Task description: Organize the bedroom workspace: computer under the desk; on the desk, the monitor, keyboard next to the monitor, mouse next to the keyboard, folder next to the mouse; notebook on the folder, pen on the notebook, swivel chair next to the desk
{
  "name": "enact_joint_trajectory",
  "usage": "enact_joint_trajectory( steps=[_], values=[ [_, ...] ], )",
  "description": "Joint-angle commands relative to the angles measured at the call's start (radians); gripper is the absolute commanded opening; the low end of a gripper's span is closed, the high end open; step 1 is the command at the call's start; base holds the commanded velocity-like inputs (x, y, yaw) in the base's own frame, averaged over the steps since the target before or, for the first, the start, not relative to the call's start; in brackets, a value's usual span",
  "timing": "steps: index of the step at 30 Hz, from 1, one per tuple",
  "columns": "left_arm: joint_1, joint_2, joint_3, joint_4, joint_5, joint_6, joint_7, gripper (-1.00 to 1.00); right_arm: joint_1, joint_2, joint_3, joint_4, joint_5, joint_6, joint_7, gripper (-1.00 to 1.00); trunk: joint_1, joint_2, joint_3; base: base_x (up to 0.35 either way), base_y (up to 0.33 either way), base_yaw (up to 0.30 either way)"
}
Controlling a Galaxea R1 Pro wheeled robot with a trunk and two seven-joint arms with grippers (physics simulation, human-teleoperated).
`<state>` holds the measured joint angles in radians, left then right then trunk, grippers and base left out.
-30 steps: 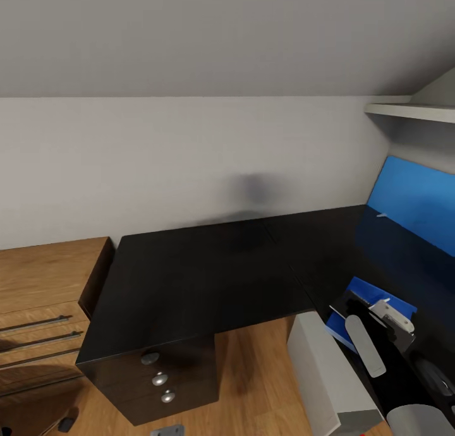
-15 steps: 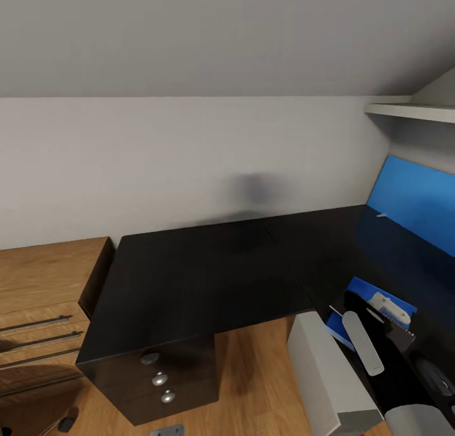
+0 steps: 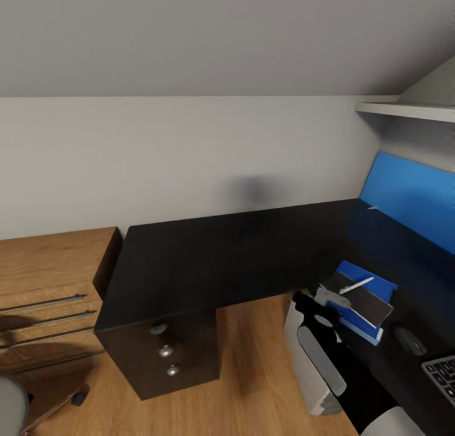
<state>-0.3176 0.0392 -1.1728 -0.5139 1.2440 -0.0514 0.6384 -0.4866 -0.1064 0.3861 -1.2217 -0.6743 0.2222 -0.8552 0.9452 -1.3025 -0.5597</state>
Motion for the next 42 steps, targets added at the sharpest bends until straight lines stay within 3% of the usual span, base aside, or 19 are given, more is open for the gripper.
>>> enact_joint_trajectory(
  steps=[1,3,4,7,9,10,14,19,22,26,31,33,37,40,42],
  values=[
    [-0.001,0.001,-0.008,-0.001,0.010,-0.005,0.005,1.00,-0.001,-0.001,0.026,0.000,-0.003,0.006,-0.006,1.00,-0.001,-0.001,-0.001,-0.335,0.000,0.000],
    [-0.001,0.000,-0.006,0.019,0.011,-0.006,0.002,1.00,-0.002,0.012,0.129,0.043,-0.003,-0.001,0.000,1.00,-0.001,-0.001,-0.001,-0.336,0.000,0.000],
    [-0.001,-0.001,-0.006,0.032,0.011,-0.006,-0.001,1.00,-0.002,0.032,0.146,0.073,-0.002,-0.005,0.005,1.00,-0.001,-0.001,-0.001,-0.315,0.000,0.000],
    [-0.001,0.000,-0.005,0.055,0.011,-0.008,-0.020,1.00,-0.003,0.088,0.162,0.153,0.002,-0.011,0.024,1.00,-0.001,-0.001,-0.001,-0.227,0.000,0.000],
    [-0.001,0.002,-0.004,0.067,0.011,-0.041,-0.053,1.00,-0.015,0.135,0.168,0.252,0.028,-0.013,0.069,1.00,-0.001,-0.001,-0.001,-0.093,0.000,0.000],
    [-0.001,0.002,-0.004,0.069,0.011,-0.058,-0.063,1.00,-0.020,0.145,0.169,0.277,0.039,-0.014,0.084,1.00,-0.001,-0.001,-0.001,-0.058,0.000,0.000],
    [-0.001,0.003,-0.005,0.078,0.008,-0.181,-0.101,1.00,-0.041,0.208,0.172,0.437,0.132,-0.039,0.204,1.00,-0.001,-0.001,-0.001,-0.025,0.000,0.000],
    [-0.001,0.001,-0.005,0.115,-0.014,-0.237,-0.113,1.00,-0.048,0.259,0.175,0.720,0.271,-0.211,0.360,1.00,-0.020,0.034,0.015,-0.006,0.000,0.000],
    [-0.001,0.001,-0.004,0.123,-0.013,-0.236,-0.115,1.00,-0.048,0.270,0.175,0.825,0.299,-0.293,0.390,1.00,-0.031,0.055,0.024,0.000,0.000,0.000],
    [-0.001,0.001,0.000,0.196,-0.009,-0.193,-0.149,1.00,-0.046,0.272,0.174,0.939,0.306,-0.375,0.416,1.00,-0.047,0.083,0.037,0.000,0.000,0.000],
    [-0.001,0.000,0.000,0.284,0.003,-0.173,-0.315,1.00,-0.042,0.272,0.173,1.082,0.306,-0.540,0.459,1.00,-0.066,0.118,0.052,0.000,0.000,0.000],
    [-0.001,0.000,0.001,0.306,0.022,-0.165,-0.393,1.00,-0.040,0.271,0.172,1.171,0.306,-0.603,0.471,1.00,-0.073,0.132,0.059,0.000,0.000,0.000],
    [-0.001,0.000,0.002,0.326,0.038,-0.156,-0.425,1.00,-0.029,0.265,0.170,1.221,0.307,-0.628,0.508,1.00,-0.089,0.160,0.071,0.000,0.000,0.000],
    [-0.001,-0.006,-0.005,0.336,0.040,-0.151,-0.441,1.00,-0.007,0.250,0.169,1.239,0.304,-0.656,0.597,1.00,-0.100,0.181,0.080,0.000,0.000,0.000],
    [-0.001,-0.011,-0.005,0.337,0.040,-0.151,-0.442,1.00,-0.001,0.249,0.169,1.240,0.303,-0.672,0.606,1.00,-0.108,0.195,0.087,0.000,0.000,0.000]
  ],
)
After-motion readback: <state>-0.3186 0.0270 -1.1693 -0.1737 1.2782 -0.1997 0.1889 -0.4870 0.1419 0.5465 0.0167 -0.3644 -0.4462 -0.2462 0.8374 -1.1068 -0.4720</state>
